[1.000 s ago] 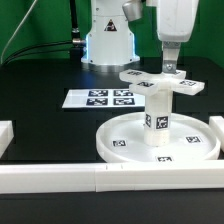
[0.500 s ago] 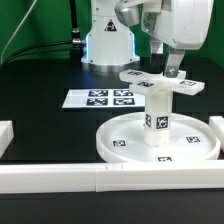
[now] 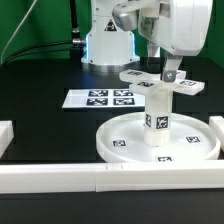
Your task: Assemble round table
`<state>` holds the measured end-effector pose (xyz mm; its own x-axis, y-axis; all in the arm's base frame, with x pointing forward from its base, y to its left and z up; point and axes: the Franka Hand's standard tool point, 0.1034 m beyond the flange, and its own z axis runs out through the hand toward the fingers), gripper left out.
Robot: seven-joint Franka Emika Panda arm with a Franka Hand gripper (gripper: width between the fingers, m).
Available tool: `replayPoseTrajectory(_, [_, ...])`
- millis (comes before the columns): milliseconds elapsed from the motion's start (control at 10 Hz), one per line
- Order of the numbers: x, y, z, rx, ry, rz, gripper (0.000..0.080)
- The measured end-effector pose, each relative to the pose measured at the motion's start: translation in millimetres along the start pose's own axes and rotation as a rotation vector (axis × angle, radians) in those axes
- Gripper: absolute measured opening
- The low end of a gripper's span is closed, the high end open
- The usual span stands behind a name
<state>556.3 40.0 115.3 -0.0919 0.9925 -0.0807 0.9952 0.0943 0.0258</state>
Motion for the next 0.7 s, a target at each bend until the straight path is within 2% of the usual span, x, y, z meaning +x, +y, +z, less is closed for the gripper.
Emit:
replayPoseTrajectory(500, [-2.4,1.2,10.0,0.017,-0.013,-0.012,0.0649])
replayPoseTrajectory(700, [-3.3,1.4,9.9,0.020,-0.020,0.003,0.0619])
